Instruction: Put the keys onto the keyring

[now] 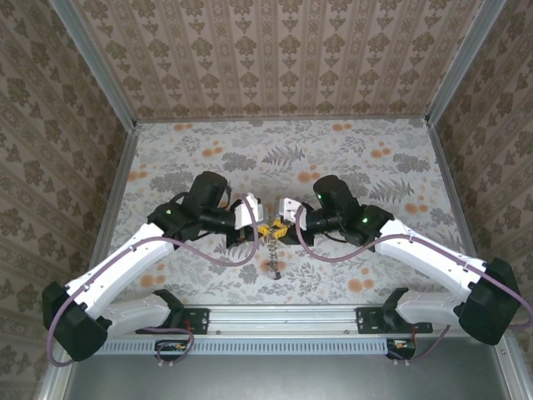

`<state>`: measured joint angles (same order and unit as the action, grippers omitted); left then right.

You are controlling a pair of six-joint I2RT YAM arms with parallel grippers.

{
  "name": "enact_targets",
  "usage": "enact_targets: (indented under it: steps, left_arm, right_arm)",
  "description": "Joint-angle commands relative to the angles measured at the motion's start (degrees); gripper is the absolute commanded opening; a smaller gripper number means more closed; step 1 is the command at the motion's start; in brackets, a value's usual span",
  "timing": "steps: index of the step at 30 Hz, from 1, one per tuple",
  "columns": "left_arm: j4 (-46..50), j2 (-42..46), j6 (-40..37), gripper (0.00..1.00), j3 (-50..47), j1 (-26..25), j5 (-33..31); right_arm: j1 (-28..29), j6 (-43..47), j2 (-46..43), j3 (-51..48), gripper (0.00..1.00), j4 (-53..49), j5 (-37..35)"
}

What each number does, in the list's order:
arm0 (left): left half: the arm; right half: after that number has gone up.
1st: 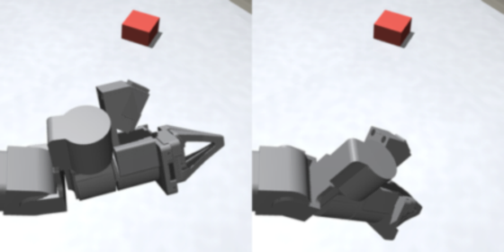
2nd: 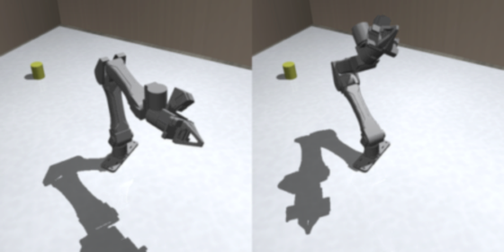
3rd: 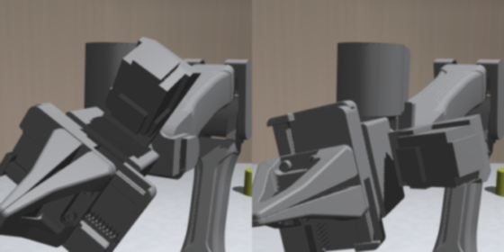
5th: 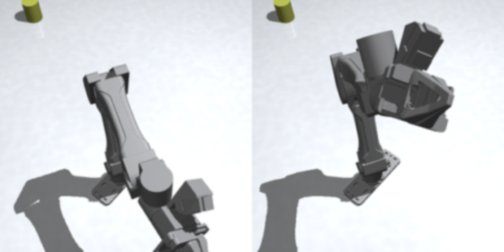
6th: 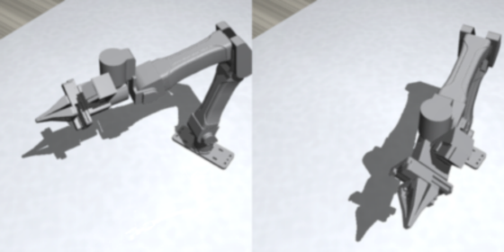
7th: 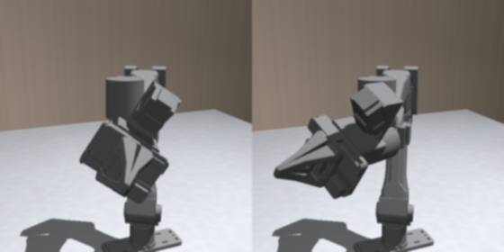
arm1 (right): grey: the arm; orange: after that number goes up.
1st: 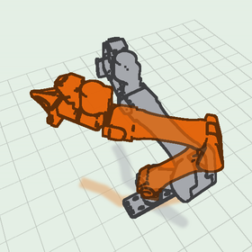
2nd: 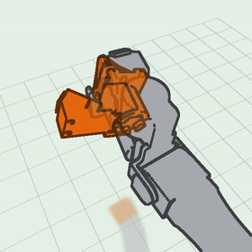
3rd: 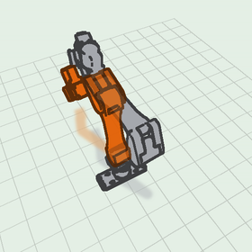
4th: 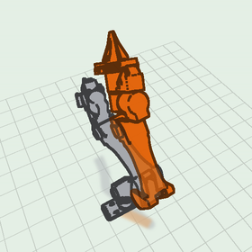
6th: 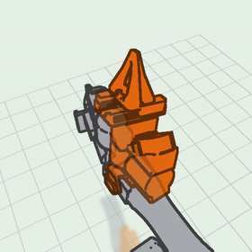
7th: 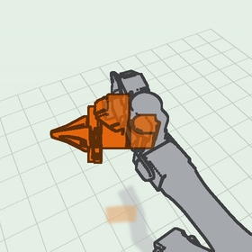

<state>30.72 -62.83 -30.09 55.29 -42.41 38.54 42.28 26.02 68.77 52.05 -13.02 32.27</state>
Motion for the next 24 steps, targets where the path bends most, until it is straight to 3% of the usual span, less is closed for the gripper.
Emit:
enact_targets:
  steps: [1,5,7,11,20,24]
  left_arm:
    - [-1.31,-0.62,-0.82,0.00,2.74,-0.34,1.83]
    - [-1.15,-1.20,-0.74,0.00,3.05,-0.31,2.16]
    - [-0.75,-1.16,-0.58,0.00,3.03,-0.17,1.63]
    - [-1.55,0.39,0.41,0.16,1.51,0.73,0.79]
    - [-5.22,0.45,2.43,0.15,-1.06,2.01,3.27]
    - [-6.29,-0.19,2.59,0.15,-1.06,2.09,4.29]
  right_arm:
    - [0.35,-1.92,0.55,0.46,0.22,2.61,2.15]
    - [0.39,-4.13,0.28,-0.36,0.01,5.46,2.35]
    - [0.34,-5.67,-0.42,-1.35,0.00,7.81,2.95]
    - [-0.30,-13.12,-3.07,-6.38,0.00,18.89,2.47]
    - [-0.54,-23.47,-7.13,-16.41,0.00,42.35,-0.87]
    - [-0.41,-24.53,-7.24,-18.38,0.00,47.69,-0.13]
